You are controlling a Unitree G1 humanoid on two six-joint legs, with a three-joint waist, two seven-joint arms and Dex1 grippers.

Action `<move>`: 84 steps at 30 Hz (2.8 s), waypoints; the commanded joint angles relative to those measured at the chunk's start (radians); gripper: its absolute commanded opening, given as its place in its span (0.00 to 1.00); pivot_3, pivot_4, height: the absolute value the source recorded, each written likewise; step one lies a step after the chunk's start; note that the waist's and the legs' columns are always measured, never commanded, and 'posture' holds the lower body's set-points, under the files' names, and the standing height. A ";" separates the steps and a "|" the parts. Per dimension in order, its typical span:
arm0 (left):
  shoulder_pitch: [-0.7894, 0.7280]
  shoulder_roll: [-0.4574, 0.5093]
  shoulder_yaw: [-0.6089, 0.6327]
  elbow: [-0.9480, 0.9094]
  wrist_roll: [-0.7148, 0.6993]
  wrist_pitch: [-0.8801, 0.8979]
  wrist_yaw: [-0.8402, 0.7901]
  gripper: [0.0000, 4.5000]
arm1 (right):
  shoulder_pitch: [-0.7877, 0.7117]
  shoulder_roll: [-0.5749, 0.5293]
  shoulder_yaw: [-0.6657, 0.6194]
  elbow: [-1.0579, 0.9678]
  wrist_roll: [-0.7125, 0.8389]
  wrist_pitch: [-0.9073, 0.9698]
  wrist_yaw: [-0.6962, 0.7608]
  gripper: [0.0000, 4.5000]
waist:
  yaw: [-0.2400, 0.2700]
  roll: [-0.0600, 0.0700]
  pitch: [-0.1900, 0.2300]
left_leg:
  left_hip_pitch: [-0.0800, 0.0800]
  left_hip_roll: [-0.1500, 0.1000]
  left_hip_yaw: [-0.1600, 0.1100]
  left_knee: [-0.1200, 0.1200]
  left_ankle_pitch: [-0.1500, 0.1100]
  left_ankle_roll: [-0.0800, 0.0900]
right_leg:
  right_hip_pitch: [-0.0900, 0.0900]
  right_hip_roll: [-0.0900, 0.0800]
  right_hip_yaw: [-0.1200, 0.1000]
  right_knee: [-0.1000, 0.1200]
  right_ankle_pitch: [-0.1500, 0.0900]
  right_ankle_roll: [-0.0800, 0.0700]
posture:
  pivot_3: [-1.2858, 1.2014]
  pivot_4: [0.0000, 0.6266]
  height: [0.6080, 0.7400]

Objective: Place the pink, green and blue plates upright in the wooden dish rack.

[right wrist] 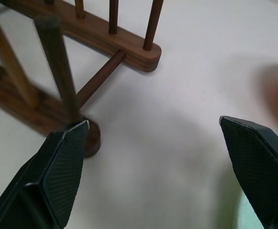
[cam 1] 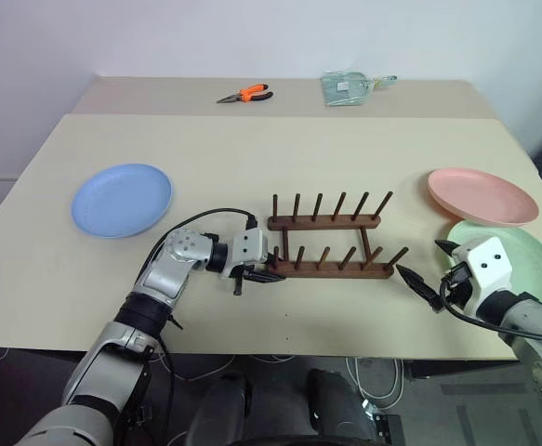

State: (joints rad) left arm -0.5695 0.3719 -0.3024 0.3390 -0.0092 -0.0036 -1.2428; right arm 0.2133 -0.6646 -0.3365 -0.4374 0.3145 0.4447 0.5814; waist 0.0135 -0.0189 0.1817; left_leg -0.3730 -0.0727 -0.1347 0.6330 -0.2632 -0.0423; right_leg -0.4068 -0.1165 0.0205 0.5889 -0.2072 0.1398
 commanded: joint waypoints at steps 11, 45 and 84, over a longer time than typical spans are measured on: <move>0.224 0.219 0.056 -0.414 -0.183 0.360 -0.044 0.58 | 0.155 -0.062 -0.038 -0.097 0.027 0.030 0.119 0.36 | -0.013 0.003 -0.001 | 0.001 0.001 0.000 -0.002 0.000 0.000 | -0.001 0.000 0.000 0.001 -0.001 -0.001 | 0.52 0.24 1.00; 0.180 -0.106 0.014 -0.338 -0.048 0.336 0.587 0.11 | -0.328 -0.179 0.236 0.249 -0.421 -0.135 -0.086 0.86 | -0.005 0.004 -0.011 | 0.001 -0.001 0.002 0.001 0.000 0.000 | 0.000 -0.001 0.000 0.002 0.000 0.001 | 0.52 0.24 1.00; 0.228 -0.042 0.074 -0.518 -0.203 0.398 0.485 0.11 | -0.687 0.001 -0.110 0.026 0.535 0.265 -0.035 0.00 | 0.000 0.005 -0.007 | -0.001 0.001 -0.003 0.000 0.000 0.000 | 0.000 0.001 -0.001 0.001 0.001 -0.003 | 0.52 0.24 1.00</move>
State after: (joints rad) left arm -0.3277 0.3331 -0.2449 -0.1578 -0.1990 0.4066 -0.7568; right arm -0.4577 -0.6696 -0.3947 -0.3753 0.7235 0.6484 0.5460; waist 0.0134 -0.0135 0.1742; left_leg -0.3741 -0.0725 -0.1373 0.6327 -0.2631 -0.0422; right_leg -0.4065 -0.1164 0.0193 0.5881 -0.2061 0.1369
